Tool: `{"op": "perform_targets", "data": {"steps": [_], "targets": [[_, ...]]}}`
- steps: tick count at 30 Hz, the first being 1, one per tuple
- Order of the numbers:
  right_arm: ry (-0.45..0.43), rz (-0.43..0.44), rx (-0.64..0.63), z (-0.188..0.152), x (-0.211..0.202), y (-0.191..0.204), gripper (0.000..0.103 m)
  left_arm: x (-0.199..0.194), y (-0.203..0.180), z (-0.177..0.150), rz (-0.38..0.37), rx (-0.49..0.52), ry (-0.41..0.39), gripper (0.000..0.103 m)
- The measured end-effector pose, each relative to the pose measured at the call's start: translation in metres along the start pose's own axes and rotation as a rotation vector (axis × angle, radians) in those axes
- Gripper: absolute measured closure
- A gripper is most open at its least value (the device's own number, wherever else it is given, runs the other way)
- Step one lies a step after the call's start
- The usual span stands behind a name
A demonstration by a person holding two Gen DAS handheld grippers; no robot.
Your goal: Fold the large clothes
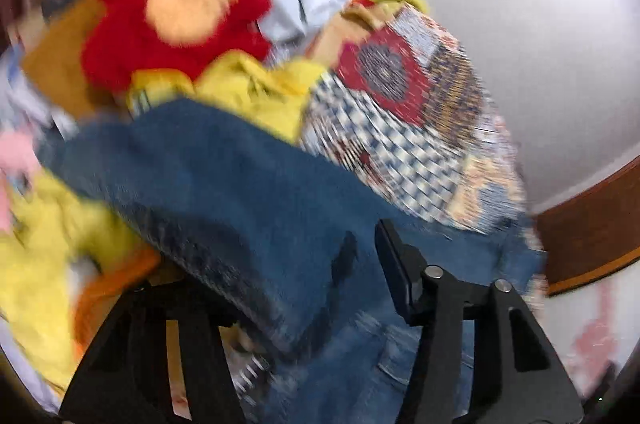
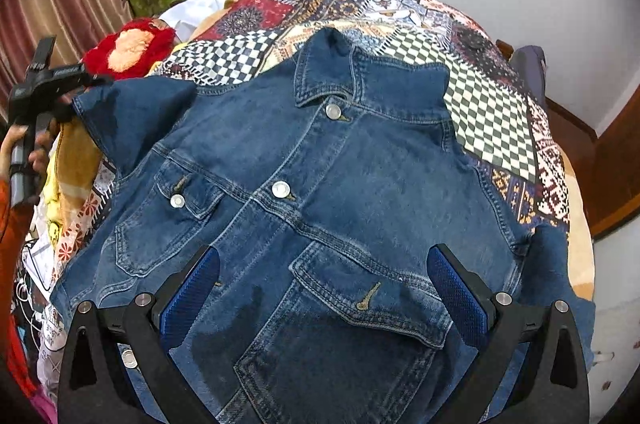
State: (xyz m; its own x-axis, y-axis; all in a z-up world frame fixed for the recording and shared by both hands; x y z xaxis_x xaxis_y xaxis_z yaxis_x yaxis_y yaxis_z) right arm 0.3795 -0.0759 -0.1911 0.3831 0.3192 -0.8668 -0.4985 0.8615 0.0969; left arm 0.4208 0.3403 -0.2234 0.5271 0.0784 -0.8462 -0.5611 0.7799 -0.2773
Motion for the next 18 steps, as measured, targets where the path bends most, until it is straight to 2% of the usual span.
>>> {"op": "perform_targets", "data": {"steps": [1, 3, 4, 7, 11, 13, 15, 18], "targets": [[0.002, 0.000, 0.004, -0.001, 0.001, -0.002, 0.000, 0.000, -0.005, 0.006, 0.058, 0.030, -0.022, 0.067], [0.002, -0.001, 0.011, -0.002, 0.000, -0.005, 0.000, -0.001, -0.014, 0.013, 0.135, 0.084, -0.048, 0.089], [0.002, -0.003, 0.015, -0.003, -0.001, -0.007, 0.000, -0.005, -0.021, 0.015, 0.149, 0.107, -0.062, 0.091], [-0.007, -0.009, 0.024, -0.003, -0.004, -0.014, 0.000, -0.027, -0.040, 0.011, 0.144, 0.173, -0.133, 0.093], [-0.026, -0.010, 0.049, -0.001, -0.011, -0.022, 0.000, -0.064, -0.098, -0.020, 0.114, 0.379, -0.266, 0.094], [-0.036, -0.001, 0.064, -0.001, -0.015, -0.024, 0.000, -0.067, -0.126, -0.040, 0.058, 0.463, -0.245, 0.094], [-0.049, 0.014, 0.077, 0.000, -0.020, -0.024, 0.000, -0.058, -0.149, -0.064, 0.003, 0.530, -0.186, 0.094], [-0.070, 0.034, 0.085, -0.001, -0.030, -0.023, 0.000, -0.024, -0.167, -0.102, -0.018, 0.587, -0.071, 0.094]]}}
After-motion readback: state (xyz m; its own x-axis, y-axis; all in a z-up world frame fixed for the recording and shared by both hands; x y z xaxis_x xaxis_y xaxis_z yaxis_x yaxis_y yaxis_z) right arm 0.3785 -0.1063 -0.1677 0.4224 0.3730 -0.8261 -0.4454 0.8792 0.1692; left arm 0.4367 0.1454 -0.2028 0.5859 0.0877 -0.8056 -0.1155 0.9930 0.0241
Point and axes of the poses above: each gripper's, at about its wrist camera, not at the fingertips, and x roughly the way its jaws point, y to its left, z to its top, the point moved 3 cm from there along x, roughly the way its jaws point, and after that the axes turned 8 degrees about z, right-handed, at the moved point
